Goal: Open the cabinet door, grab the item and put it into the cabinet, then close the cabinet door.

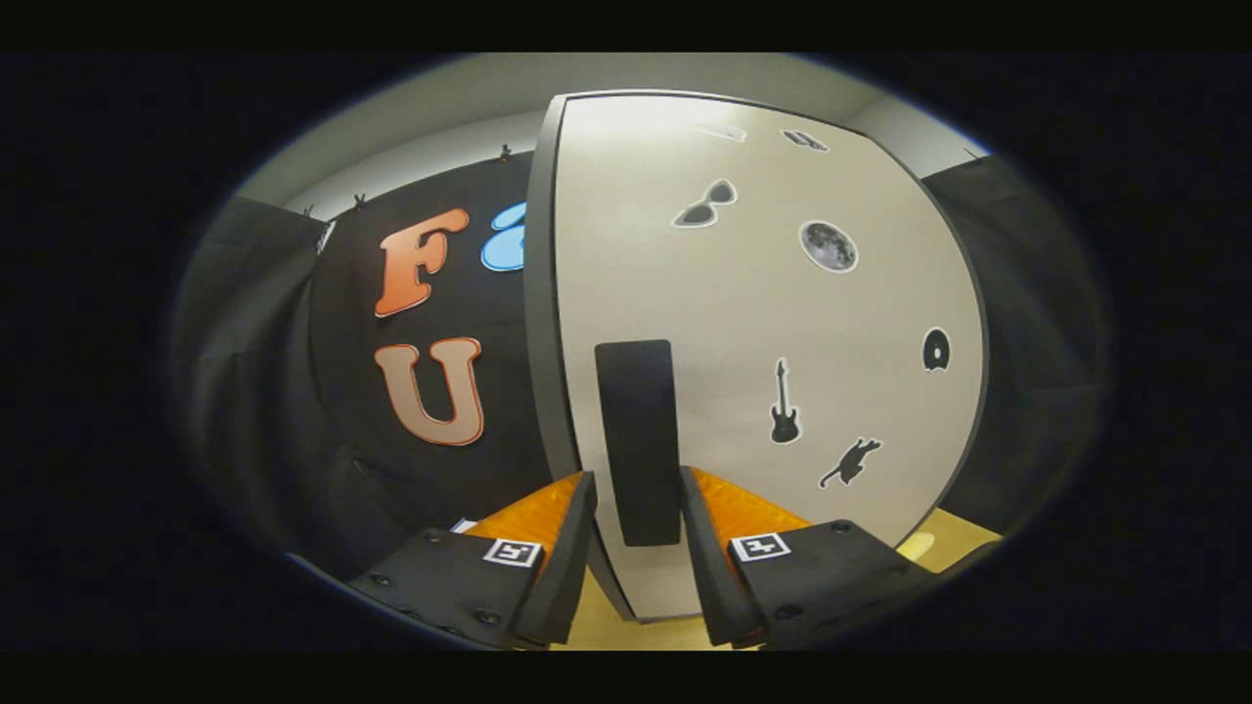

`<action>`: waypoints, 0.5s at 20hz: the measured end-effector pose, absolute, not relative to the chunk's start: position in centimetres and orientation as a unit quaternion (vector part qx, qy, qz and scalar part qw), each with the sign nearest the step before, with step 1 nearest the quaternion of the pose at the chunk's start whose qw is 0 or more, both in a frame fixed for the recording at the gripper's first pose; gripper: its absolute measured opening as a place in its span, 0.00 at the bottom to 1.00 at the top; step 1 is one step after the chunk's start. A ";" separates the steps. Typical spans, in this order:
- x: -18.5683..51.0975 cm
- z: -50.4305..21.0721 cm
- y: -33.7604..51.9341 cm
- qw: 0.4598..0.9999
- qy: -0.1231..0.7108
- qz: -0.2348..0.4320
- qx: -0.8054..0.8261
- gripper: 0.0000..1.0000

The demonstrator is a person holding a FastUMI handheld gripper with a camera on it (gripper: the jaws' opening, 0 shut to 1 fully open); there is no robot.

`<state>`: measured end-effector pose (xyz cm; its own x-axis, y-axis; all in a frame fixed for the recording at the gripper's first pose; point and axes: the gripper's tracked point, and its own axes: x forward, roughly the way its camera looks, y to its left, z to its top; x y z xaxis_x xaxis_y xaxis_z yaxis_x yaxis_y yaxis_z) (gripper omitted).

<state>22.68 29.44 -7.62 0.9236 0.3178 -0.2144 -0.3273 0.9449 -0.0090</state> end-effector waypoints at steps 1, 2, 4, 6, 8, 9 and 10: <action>22.9 -7.6 28.7 0.983 0.105 0.147 -0.030 0.57; 23.7 -7.9 28.7 0.983 0.106 0.148 -0.024 0.48; 23.1 -8.0 28.7 0.983 0.109 0.148 -0.024 0.39; 23.0 -8.1 28.7 0.982 0.113 0.148 -0.031 0.38; 22.9 -8.1 28.5 0.982 0.119 0.146 -0.028 0.34; 22.6 -8.0 28.5 0.982 0.120 0.145 -0.028 0.32; 22.5 -8.1 28.4 0.981 0.123 0.146 -0.029 0.30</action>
<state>22.52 28.40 -8.08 0.9268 0.2800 -0.2501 -0.2944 0.9555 -0.0211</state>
